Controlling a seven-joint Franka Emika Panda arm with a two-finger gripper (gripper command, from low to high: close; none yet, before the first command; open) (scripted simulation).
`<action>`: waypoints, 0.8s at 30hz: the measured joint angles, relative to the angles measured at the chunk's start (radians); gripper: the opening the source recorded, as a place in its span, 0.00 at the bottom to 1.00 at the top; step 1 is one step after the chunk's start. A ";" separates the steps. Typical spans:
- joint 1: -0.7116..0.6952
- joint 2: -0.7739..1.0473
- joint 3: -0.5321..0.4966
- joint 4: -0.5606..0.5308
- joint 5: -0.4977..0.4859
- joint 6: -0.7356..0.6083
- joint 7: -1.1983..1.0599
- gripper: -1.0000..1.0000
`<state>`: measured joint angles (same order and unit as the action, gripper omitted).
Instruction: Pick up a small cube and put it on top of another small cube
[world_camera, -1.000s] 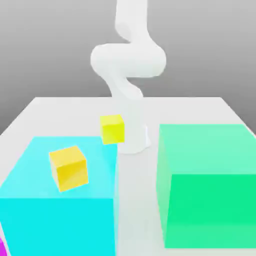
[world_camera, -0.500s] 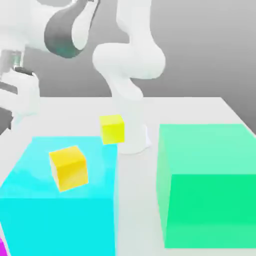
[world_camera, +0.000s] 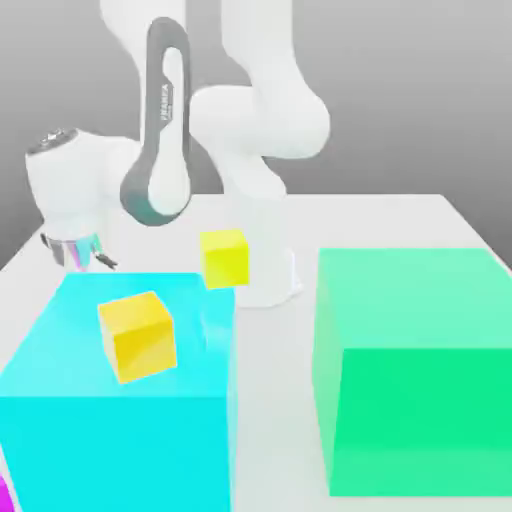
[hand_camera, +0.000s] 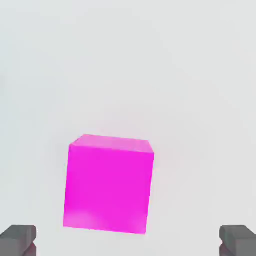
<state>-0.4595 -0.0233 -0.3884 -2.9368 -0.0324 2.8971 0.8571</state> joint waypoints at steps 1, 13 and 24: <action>0.003 0.014 0.002 0.002 0.019 0.022 0.000 0.50; -0.286 0.287 0.386 0.059 0.359 0.245 -0.240 0.00; -0.211 0.212 0.301 0.047 0.301 0.185 -0.186 0.00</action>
<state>-0.6705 0.1891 -0.0871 -2.8898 0.2686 3.0824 0.6709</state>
